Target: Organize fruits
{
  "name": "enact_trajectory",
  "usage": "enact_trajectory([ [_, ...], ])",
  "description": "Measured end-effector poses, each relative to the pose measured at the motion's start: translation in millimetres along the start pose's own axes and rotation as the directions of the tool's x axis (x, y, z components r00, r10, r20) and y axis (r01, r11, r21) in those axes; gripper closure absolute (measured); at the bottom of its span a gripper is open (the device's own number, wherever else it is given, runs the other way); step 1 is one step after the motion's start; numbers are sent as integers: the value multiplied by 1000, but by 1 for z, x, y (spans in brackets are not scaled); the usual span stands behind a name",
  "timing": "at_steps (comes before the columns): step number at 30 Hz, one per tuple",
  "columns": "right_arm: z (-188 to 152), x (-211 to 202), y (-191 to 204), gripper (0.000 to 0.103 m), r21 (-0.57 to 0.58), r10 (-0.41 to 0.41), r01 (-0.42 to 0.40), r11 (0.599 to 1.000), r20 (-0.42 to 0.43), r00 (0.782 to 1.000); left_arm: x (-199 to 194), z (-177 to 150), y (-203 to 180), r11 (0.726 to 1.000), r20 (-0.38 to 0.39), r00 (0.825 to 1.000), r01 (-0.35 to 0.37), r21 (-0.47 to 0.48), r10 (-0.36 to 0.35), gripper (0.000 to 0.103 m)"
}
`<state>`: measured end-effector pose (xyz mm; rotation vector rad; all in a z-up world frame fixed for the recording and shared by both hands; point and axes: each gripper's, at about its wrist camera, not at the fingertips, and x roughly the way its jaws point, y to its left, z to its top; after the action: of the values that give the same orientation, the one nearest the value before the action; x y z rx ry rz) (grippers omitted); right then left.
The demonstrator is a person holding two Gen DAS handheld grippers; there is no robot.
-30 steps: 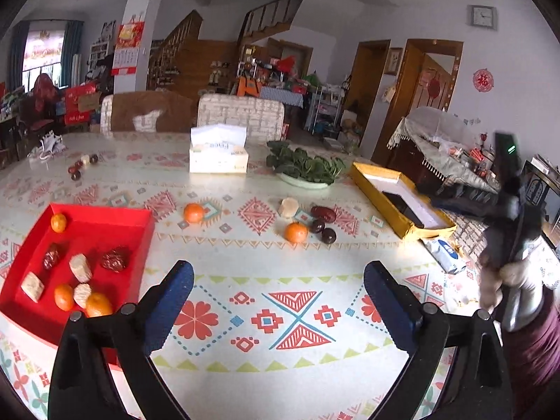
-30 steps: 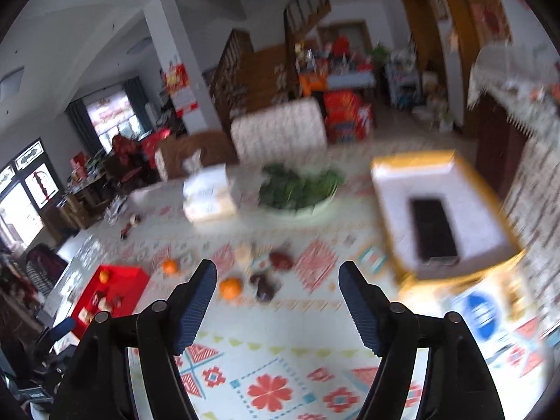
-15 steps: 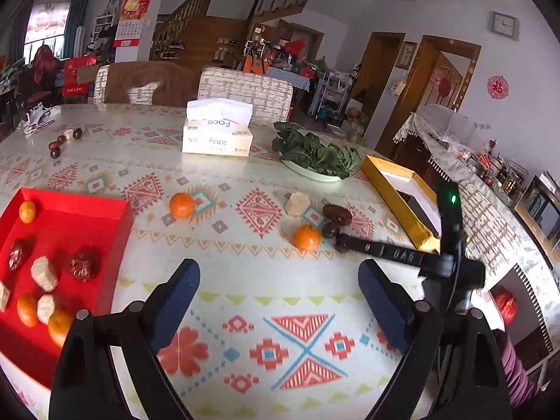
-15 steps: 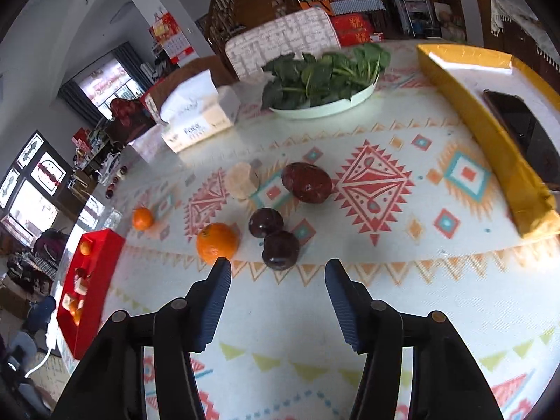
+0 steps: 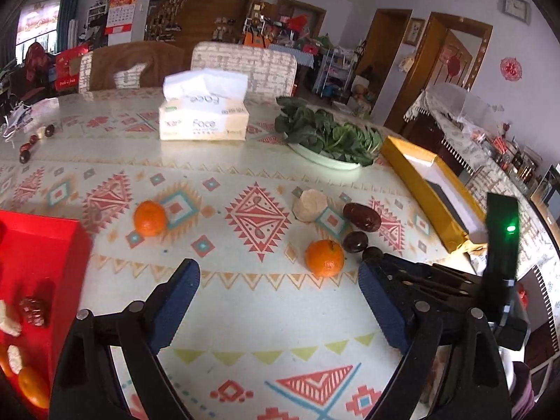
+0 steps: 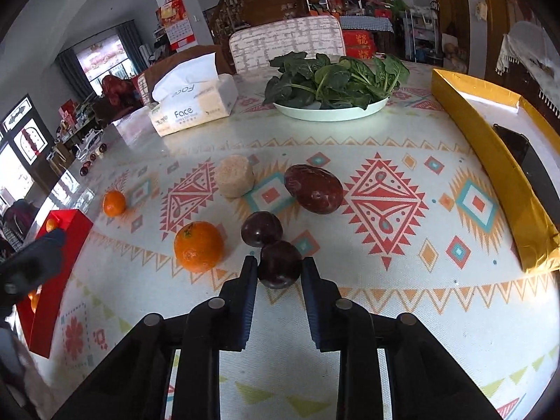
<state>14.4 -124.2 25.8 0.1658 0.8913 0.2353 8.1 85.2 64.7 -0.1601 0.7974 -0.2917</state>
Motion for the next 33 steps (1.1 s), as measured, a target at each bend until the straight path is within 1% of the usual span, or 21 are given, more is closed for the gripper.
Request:
enact_trajectory([
  [3, -1, -2, -4, 76, 5, 14, -14, 1000, 1, 1000, 15, -2, -4, 1000, -23, 1000, 2, 10, -2, 11],
  [8, -3, -5, -11, 76, 22, 11, -11, 1000, -2, 1000, 39, -1, -11, 1000, -57, 998, 14, 22, -13, 11],
  [11, -3, -6, -19, 76, 55, 41, -41, 998, -7, 999, 55, 1, -21, 998, -82, 996, 34, 49, -30, 11],
  [14, -3, -7, -19, 76, 54, 47, -47, 997, -11, 999, 71, 5, -36, 994, -106, 994, 47, 98, -37, 11],
  [16, -3, -8, -20, 77, 57, 51, -50, 997, -15, 999, 75, 6, -38, 992, -104, 993, 58, 111, -47, 12],
  [17, -3, -8, -21, 77, 62, 49, -48, 997, -15, 999, 78, 7, -38, 992, -109, 993, 56, 114, -43, 18],
  [18, -3, -9, -23, 77, 70, 61, -60, 996, -17, 998, 81, 8, -38, 992, -118, 992, 56, 114, -42, 33],
  [19, -3, -9, -24, 77, 74, 66, -64, 995, -19, 998, 84, 8, -37, 992, -130, 991, 60, 111, -45, 42],
  [20, -3, -10, -24, 77, 72, 64, -62, 995, -19, 998, 88, 8, -36, 992, -148, 988, 70, 103, -54, 57],
  [21, -3, -10, -23, 77, 65, 59, -58, 996, -20, 998, 89, 7, -35, 991, -151, 985, 92, 93, -78, 59],
  [29, -4, -11, -18, 77, 42, 47, -46, 998, -21, 999, 92, 5, -46, 989, -147, 987, 83, 122, -65, 60],
  [31, -3, -11, -19, 77, 44, 48, -47, 998, -20, 999, 91, 5, -47, 990, -142, 989, 61, 130, -42, 68],
  [33, -3, -11, -19, 77, 49, 53, -52, 997, -20, 998, 88, 4, -45, 991, -141, 988, 72, 110, -56, 68],
])
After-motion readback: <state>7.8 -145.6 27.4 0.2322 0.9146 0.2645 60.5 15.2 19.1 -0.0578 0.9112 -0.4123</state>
